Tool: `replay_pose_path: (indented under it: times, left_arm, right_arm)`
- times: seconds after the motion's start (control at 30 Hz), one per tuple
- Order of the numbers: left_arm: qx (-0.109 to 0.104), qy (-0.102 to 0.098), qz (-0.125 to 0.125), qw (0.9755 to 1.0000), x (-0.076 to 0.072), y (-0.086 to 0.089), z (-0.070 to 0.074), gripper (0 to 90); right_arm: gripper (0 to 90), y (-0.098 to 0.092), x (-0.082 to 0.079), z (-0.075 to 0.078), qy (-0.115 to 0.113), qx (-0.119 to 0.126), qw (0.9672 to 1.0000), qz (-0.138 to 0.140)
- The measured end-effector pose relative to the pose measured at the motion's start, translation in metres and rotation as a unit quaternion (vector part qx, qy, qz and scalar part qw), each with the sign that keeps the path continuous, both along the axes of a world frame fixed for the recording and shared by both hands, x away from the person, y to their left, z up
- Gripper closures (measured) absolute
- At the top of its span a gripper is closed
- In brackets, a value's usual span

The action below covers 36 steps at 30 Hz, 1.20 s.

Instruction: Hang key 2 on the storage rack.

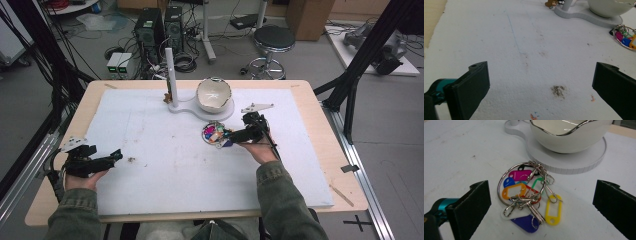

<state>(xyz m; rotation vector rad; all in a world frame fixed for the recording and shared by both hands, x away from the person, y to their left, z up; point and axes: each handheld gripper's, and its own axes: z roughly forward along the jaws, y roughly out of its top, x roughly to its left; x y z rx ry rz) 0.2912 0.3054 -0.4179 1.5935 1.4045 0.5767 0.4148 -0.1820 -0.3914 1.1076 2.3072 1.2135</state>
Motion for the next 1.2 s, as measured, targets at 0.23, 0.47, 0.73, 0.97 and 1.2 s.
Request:
replay_pose_path:
  times: [0.23, 0.47, 0.73, 0.97, 1.2]
  left_arm:
    - [0.000, 0.002, 0.000, 1.0000, 0.000, 0.000, 0.000, 1.7]
    - [-0.006, 0.003, 0.003, 1.0000, 0.000, 0.001, 0.000, 1.7]
    - [-0.007, 0.004, 0.002, 1.0000, 0.001, 0.000, 0.000, 1.6]
    - [-0.006, 0.005, 0.001, 1.0000, 0.001, 0.000, 0.000, 1.6]
    - [-0.007, 0.006, -0.001, 1.0000, 0.001, 0.000, 0.000, 1.6]
  right_arm:
    - [0.5, 0.010, 0.011, 0.006, 0.001, 0.004, 1.0000, 0.000]
    - [0.6, 0.016, 0.021, 0.007, 0.004, 0.002, 1.0000, -0.001]
    - [0.6, 0.018, 0.034, 0.005, 0.018, 0.001, 0.9998, -0.002]
    - [0.6, 0.024, 0.044, 0.008, 0.019, -0.022, 0.9996, 0.007]
    - [0.6, 0.034, 0.054, 0.002, 0.040, -0.047, 0.9980, 0.011]
